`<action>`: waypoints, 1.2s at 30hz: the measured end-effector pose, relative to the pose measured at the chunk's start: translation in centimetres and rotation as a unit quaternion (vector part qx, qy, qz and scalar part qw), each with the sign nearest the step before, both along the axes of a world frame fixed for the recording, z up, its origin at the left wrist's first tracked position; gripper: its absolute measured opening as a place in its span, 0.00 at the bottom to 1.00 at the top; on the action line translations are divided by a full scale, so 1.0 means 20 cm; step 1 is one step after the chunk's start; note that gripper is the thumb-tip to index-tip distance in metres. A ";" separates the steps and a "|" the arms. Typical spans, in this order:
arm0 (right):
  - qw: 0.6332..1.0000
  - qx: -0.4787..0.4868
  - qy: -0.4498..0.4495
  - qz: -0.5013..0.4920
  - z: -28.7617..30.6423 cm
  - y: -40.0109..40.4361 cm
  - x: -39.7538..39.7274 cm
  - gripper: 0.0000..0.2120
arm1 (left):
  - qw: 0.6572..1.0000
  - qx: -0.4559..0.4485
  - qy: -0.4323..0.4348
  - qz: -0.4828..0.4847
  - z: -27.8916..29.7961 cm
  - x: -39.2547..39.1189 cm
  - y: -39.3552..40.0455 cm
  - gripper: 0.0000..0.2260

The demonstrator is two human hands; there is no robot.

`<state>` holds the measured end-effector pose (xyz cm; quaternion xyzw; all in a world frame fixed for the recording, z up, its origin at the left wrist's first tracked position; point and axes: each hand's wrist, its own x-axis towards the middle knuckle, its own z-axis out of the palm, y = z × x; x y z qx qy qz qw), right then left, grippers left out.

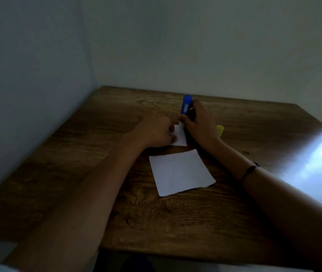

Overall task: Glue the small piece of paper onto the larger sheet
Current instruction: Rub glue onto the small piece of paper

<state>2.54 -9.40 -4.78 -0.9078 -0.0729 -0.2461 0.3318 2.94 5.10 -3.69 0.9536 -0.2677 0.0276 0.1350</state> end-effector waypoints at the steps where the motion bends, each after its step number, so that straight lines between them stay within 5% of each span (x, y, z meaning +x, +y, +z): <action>1: 1.000 0.000 -0.002 0.000 0.00 0.00 -0.01 0.17 | 1.000 0.003 0.001 0.000 0.00 0.00 0.00 0.19; 36: 0.998 -0.015 -0.006 0.062 0.02 -0.03 -0.30 0.16 | 1.000 -0.013 0.001 -0.015 0.00 0.00 0.02 0.18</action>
